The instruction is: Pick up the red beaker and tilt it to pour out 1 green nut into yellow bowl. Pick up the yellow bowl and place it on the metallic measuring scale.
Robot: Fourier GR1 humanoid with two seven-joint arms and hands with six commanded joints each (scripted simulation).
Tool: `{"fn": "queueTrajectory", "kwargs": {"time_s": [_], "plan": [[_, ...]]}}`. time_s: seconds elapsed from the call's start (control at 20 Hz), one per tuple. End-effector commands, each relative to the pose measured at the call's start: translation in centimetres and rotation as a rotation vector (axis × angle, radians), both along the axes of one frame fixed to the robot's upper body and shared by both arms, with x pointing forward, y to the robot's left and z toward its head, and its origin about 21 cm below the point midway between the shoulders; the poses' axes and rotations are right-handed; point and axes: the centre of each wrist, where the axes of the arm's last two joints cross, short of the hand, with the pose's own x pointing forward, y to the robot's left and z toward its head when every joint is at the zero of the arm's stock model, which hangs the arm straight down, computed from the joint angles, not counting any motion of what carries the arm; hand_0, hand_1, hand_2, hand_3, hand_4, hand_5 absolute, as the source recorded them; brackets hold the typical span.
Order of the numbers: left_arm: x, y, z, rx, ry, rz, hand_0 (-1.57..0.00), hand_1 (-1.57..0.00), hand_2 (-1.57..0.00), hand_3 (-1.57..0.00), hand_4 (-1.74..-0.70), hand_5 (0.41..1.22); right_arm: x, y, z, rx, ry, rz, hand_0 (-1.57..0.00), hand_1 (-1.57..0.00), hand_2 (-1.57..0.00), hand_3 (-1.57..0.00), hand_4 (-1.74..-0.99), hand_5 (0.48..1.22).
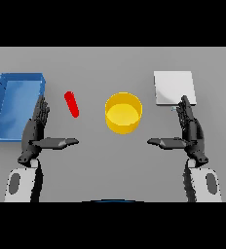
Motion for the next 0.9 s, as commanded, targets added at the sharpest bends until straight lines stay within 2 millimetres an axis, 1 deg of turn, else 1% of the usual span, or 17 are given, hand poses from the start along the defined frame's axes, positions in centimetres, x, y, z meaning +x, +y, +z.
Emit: {"fn": "queueTrajectory", "kwargs": {"time_s": [0.0,0.25,0.3,0.35,0.45,0.55,0.6,0.65,0.7,0.75,0.8,0.85], "plan": [[0.0,0.0,0.0,0.000,0.000,0.001,0.00,0.00,0.00,0.00,-1.09,0.623,0.0,0.0,0.0,0.000,-0.001,-0.001,0.00,0.00,0.00,0.00,-1.128,0.660],[-0.2,0.4,0.0,0.001,-0.008,0.002,0.00,0.00,0.00,0.00,-1.09,0.623,-0.2,-0.4,-0.1,0.000,0.000,0.000,0.00,0.00,0.00,0.00,-1.128,0.660],[-1.2,0.2,0.0,0.072,-0.034,-0.017,0.00,0.00,0.00,0.00,-1.09,0.623,-1.1,-0.3,0.1,-0.131,-0.096,0.024,0.00,0.00,0.00,0.00,-1.128,0.660],[-2.1,0.1,0.4,0.108,-0.063,-0.029,0.00,0.00,0.00,0.00,-1.09,0.620,-1.8,0.4,0.3,-0.205,-0.152,0.049,0.00,0.00,0.00,0.00,-1.128,0.663],[-2.9,-0.2,0.7,0.153,-0.055,-0.031,0.00,0.00,0.00,0.00,-1.09,0.615,-2.7,1.0,0.3,-0.278,-0.172,0.064,0.00,0.00,0.00,0.00,-1.126,0.666],[-3.5,-0.4,1.0,0.169,-0.044,-0.039,0.00,0.00,0.00,0.00,-1.10,0.616,-2.7,0.7,0.7,-0.304,-0.157,0.049,0.00,0.00,0.00,0.00,-1.118,0.663],[-3.0,-0.3,1.2,0.182,-0.027,-0.034,0.00,0.00,0.00,0.00,-1.10,0.616,-2.9,1.0,0.5,-0.314,-0.151,0.049,0.00,0.00,0.00,0.00,-1.112,0.659],[-2.5,-0.8,1.0,0.181,-0.005,-0.038,0.00,0.00,0.00,0.00,-1.09,0.613,-2.6,1.1,0.5,-0.301,-0.147,0.052,0.00,0.00,0.00,0.00,-1.120,0.660],[-2.6,-1.1,0.8,0.189,-0.001,-0.050,0.00,0.00,0.00,0.00,-1.09,0.612,-2.5,0.8,0.6,-0.297,-0.152,0.054,0.00,0.00,0.00,0.00,-1.121,0.658],[-2.2,-1.1,0.4,0.202,-0.001,-0.051,0.00,0.00,0.00,0.00,-1.09,0.612,-2.8,0.8,0.8,-0.289,-0.159,0.055,0.00,0.00,0.00,0.00,-1.123,0.653],[-1.7,-1.3,0.2,0.212,-0.013,-0.050,0.00,0.00,0.00,0.00,-1.10,0.617,-2.9,1.3,0.9,-0.295,-0.153,0.054,0.00,0.00,0.00,0.00,-1.127,0.652],[-0.9,-1.5,0.3,0.216,-0.016,-0.060,0.00,0.00,0.00,0.00,-1.11,0.623,-3.0,1.2,0.8,-0.298,-0.150,0.054,0.00,0.00,0.00,0.00,-1.130,0.650]]}}
